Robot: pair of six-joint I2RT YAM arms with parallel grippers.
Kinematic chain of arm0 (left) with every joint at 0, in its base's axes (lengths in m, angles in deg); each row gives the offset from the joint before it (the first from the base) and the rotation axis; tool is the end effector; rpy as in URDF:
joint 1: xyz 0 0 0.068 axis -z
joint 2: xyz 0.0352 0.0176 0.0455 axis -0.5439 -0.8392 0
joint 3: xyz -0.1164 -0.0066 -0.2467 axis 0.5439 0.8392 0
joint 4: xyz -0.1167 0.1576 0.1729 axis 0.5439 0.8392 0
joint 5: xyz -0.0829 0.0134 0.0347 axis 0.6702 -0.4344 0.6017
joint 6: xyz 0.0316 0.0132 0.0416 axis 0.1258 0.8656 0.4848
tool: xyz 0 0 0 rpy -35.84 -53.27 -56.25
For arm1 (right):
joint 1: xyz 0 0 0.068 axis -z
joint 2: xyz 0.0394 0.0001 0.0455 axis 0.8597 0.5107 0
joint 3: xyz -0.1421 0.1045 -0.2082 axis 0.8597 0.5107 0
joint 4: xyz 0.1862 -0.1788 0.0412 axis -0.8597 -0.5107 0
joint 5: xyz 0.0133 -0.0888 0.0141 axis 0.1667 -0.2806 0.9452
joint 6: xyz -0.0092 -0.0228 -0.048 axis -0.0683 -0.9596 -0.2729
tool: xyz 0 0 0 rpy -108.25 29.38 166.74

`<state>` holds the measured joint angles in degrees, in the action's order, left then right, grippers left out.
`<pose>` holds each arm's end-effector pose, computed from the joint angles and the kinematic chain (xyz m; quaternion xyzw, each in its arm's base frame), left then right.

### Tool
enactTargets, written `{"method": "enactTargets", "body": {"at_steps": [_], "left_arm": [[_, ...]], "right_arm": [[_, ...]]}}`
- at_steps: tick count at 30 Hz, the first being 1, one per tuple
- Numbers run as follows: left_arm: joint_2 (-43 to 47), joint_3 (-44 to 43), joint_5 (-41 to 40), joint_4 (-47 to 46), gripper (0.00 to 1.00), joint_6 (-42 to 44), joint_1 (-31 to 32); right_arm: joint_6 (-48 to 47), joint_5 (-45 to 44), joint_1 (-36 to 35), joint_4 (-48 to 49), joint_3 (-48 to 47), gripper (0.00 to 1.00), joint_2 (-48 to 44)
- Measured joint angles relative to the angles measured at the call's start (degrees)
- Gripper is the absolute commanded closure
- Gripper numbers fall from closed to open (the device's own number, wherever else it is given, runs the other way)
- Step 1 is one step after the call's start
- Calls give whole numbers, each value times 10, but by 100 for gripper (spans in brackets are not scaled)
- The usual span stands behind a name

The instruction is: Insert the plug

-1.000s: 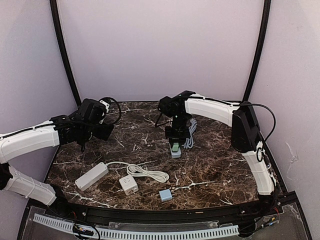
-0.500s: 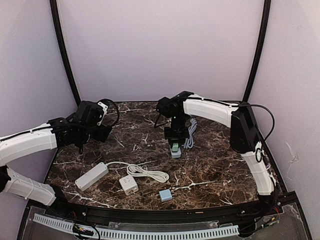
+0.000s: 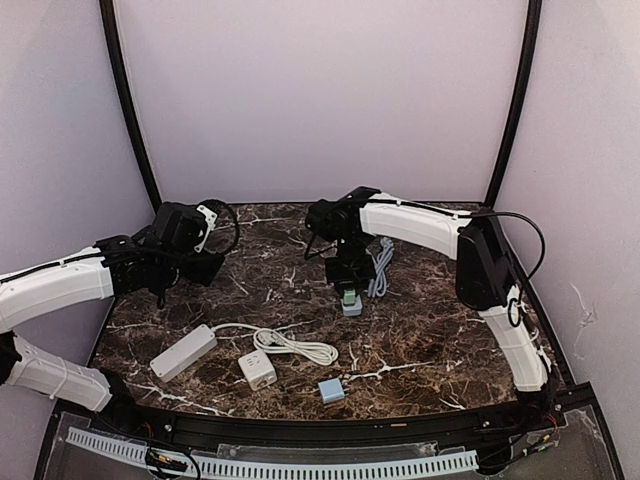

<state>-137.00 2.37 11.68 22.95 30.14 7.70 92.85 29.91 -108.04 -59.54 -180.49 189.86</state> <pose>0.2085 -0.1483 0.2882 0.1907 0.8258 0.1739 0.5014 0.3127 0.3533 0.1815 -0.0388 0.9987 -0.0074 0.0336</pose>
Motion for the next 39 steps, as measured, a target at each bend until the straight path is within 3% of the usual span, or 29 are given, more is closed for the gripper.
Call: {"method": "enactTargets", "body": {"at_steps": [18, 25, 32, 39], "left_arm": [[0, -2, 14, 8, 1, 1, 0], [-1, -14, 16, 12, 1, 1, 0], [-1, -17, 17, 13, 1, -2, 0], [-1, -17, 17, 14, 1, -4, 0]], "right_arm": [[-9, -6, -3, -12, -32, 100, 3], [-9, -5, -3, -4, -20, 73, -5], [-5, -3, -3, 2, -14, 62, -9], [3, 2, -3, 12, -12, 33, -18]]}}
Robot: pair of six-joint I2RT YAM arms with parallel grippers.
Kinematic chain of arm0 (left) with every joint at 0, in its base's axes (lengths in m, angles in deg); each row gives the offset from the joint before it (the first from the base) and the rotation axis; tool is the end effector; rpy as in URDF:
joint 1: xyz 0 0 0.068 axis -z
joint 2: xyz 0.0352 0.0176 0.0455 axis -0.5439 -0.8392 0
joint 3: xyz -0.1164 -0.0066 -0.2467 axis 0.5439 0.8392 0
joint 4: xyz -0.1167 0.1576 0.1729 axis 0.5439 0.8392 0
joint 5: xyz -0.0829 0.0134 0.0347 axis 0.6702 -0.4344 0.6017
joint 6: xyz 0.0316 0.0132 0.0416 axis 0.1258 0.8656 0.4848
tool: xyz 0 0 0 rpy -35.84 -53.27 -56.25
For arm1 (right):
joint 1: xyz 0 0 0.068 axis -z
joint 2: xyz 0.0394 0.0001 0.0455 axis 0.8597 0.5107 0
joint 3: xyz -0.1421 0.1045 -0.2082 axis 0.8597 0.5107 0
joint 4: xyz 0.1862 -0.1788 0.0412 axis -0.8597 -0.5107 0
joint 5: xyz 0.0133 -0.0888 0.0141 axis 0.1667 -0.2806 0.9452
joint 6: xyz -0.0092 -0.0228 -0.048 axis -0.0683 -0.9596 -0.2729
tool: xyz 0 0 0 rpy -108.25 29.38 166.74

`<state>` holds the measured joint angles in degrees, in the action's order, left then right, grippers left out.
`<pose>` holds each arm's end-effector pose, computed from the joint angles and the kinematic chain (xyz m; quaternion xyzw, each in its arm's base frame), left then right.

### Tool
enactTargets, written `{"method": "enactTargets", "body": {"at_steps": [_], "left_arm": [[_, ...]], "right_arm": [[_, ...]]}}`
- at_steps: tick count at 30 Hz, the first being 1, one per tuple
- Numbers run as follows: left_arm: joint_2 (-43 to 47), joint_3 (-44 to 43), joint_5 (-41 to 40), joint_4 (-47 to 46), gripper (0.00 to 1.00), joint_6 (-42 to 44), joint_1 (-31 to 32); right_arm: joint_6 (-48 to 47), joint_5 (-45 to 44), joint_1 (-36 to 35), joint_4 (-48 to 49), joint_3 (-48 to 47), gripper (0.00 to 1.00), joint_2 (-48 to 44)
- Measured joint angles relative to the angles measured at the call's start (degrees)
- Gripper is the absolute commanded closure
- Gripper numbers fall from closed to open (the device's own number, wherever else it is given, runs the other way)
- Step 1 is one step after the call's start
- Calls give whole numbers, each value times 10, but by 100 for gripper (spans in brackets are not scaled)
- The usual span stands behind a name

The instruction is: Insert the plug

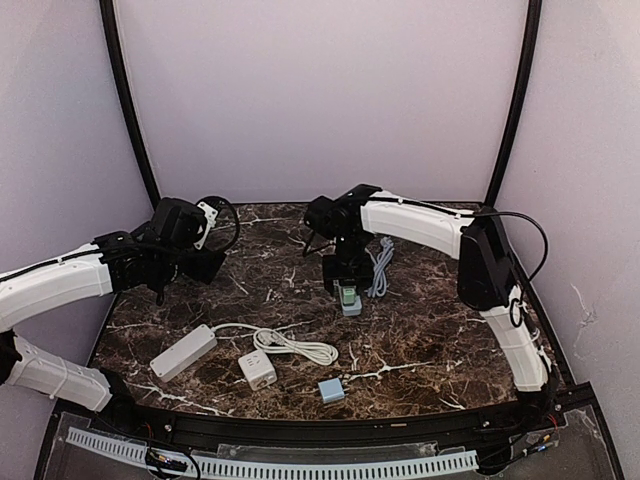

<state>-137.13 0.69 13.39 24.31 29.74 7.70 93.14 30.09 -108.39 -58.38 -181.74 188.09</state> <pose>0.2091 -0.1499 0.2951 0.1948 0.8276 0.1589 0.5019 0.3117 0.3568 0.2013 -0.0383 0.9974 0.0205 0.0574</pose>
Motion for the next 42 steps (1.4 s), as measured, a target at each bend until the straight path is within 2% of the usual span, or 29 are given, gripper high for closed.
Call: {"method": "enactTargets", "body": {"at_steps": [5, 9, 19, 27, 35, 42], "left_arm": [[0, 0, 0, 3, 1, -2, 0], [0, -1, -2, 10, 1, -5, 0], [9, -1, -12, 45, 1, -16, 0], [46, 0, -8, 91, 1, -45, 0], [72, 30, 158, 102, 3, 12, 0], [-12, 17, 354, 111, 7, 150, 0]], "right_arm": [[7, 0, 0, 9, 0, 20, -33], [8, -5, 0, 8, 0, 3, -59], [-8, -38, 0, 17, -1, 1, -88], [-50, -55, -2, 74, 17, 1, -109], [-97, -62, -8, 133, 50, 1, -161], [-139, -73, -8, 144, 54, 2, -165]]}}
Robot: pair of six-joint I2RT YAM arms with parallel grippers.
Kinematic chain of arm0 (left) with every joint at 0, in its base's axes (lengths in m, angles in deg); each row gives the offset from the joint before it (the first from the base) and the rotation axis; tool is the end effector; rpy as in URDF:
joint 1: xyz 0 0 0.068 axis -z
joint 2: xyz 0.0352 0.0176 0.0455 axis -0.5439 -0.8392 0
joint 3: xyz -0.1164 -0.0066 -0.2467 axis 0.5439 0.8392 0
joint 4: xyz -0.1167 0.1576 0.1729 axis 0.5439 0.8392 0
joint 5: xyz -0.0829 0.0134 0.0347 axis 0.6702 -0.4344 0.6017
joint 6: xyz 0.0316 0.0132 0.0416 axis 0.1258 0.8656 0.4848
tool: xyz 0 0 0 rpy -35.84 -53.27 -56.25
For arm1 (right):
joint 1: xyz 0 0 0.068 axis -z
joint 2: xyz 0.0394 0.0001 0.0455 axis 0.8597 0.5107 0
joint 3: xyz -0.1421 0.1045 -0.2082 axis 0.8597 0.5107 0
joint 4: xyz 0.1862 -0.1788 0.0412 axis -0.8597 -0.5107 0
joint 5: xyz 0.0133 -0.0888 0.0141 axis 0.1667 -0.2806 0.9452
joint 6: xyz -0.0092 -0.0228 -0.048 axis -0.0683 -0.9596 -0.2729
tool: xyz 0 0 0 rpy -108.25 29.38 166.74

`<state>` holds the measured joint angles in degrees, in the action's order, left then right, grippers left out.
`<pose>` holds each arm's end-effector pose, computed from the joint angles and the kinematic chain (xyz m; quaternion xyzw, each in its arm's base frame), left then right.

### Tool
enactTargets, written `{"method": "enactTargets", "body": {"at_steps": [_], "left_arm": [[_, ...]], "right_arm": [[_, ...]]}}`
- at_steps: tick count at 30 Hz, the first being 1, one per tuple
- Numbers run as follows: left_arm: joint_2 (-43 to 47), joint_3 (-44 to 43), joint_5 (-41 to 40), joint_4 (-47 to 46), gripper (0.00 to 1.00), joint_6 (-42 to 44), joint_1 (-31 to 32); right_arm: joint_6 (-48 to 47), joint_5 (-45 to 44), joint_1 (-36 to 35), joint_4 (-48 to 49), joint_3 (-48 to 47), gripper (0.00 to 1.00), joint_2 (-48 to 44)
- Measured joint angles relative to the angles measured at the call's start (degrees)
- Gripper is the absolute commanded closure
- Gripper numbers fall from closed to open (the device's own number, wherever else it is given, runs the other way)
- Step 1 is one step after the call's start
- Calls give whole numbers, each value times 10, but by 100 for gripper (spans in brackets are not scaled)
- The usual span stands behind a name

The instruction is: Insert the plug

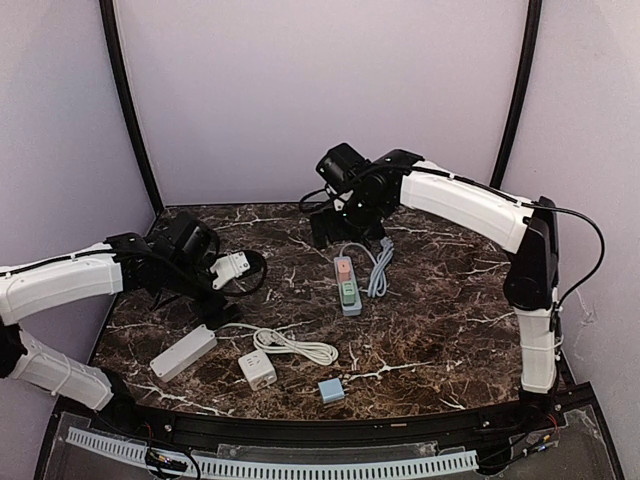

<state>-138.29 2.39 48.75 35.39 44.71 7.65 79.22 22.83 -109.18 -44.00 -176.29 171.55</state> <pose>0.1909 -0.1605 0.2602 0.4747 0.8072 -0.0258 0.3499 0.2961 0.3414 0.3122 -0.1359 0.9486 0.1088 0.2641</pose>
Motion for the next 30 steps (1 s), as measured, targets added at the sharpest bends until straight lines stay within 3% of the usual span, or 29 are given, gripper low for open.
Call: {"method": "enactTargets", "body": {"at_steps": [6, 13, 23, 30], "left_arm": [[-98, -73, 135, 1, 12, 76, 2], [-185, -130, 219, 3, 13, 164, 26], [-318, -197, 243, 22, 17, 257, 91], [-357, -197, 237, 8, 36, 266, 126]], "right_arm": [[-28, -29, 0, -3, 31, 1, -11], [-29, -49, 27, -14, 50, 2, -50], [-13, -45, 79, -14, 134, 1, -148], [9, -29, 79, -18, 167, 2, -156]]}}
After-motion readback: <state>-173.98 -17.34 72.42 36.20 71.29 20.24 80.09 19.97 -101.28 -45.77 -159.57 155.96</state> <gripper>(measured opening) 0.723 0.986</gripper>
